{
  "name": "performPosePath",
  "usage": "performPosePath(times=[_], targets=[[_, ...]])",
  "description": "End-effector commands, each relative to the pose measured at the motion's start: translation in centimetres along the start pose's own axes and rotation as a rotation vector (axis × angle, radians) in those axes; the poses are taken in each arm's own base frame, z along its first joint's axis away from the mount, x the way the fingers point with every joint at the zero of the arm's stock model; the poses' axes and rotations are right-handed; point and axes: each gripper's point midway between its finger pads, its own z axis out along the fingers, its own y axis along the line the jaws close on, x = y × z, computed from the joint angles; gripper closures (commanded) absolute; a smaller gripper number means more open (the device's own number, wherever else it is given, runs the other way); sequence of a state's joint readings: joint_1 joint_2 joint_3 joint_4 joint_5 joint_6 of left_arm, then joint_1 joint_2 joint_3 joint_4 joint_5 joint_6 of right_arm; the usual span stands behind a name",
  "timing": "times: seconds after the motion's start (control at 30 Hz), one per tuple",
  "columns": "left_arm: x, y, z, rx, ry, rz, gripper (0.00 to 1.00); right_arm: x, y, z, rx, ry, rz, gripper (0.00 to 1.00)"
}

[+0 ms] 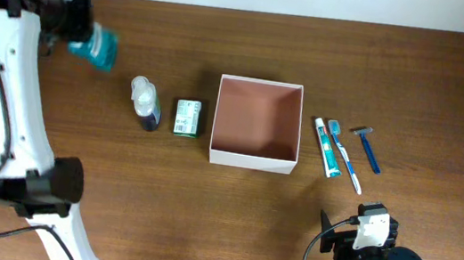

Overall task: Pack container
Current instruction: 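Carry the Listerine bottle into the white box and release it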

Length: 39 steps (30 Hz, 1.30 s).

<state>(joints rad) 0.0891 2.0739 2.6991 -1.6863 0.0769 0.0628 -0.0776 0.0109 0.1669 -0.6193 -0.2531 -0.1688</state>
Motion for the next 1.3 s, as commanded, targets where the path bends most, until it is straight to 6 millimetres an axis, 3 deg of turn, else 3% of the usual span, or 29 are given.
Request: performPosePath(times=[0.0, 0.1, 0.17, 0.23, 0.3, 0.6, 0.77, 0.9, 1.0, 1.07, 1.1, 1.27], targets=[[-0.5, -6.8, -5.2, 0.129, -0.131, 0.070, 0.99, 0.1, 0.2, 0.0, -0.011, -0.003, -0.010, 0.01], [0.2, -11.4, -5.1, 0.190, -0.113, 0.151, 0.99, 0.1, 0.2, 0.0, -0.011, -0.003, -0.010, 0.01], [1.4, -16.6, -3.8, 0.249, -0.072, 0.258, 0.99, 0.1, 0.2, 0.0, -0.011, -0.003, -0.010, 0.01], [2.2, -20.1, -2.4, 0.287, -0.041, 0.326, 0.99, 0.1, 0.2, 0.0, -0.011, -0.003, -0.010, 0.01], [4.2, -24.8, 1.9, 0.266, 0.041, 0.432, 0.99, 0.1, 0.2, 0.0, -0.011, -0.003, -0.010, 0.01], [8.7, -32.6, 13.9, 0.246, 0.200, 0.572, 0.99, 0.1, 0.2, 0.0, -0.011, -0.003, -0.010, 0.01], [9.3, -34.7, 16.9, 0.187, 0.161, 0.623, 0.99, 0.1, 0.2, 0.0, -0.011, -0.003, -0.010, 0.01], [9.3, -35.6, 17.3, 0.169, 0.131, 0.663, 0.92, 0.1, 0.2, 0.0, -0.011, -0.003, -0.010, 0.01], [9.2, -36.0, 17.2, 0.175, 0.119, 0.680, 0.67, 0.1, 0.2, 0.0, -0.011, -0.003, -0.010, 0.01], [9.6, -35.5, 16.5, 0.168, 0.144, 0.684, 0.35, 0.1, 0.2, 0.0, -0.011, -0.003, -0.010, 0.01], [9.7, -35.2, 16.1, 0.165, 0.154, 0.686, 0.27, 0.1, 0.2, 0.0, -0.011, -0.003, -0.010, 0.01], [9.4, -33.8, 11.9, 0.163, 0.158, 0.685, 0.19, 0.1, 0.2, 0.0, -0.011, -0.003, -0.010, 0.01]])
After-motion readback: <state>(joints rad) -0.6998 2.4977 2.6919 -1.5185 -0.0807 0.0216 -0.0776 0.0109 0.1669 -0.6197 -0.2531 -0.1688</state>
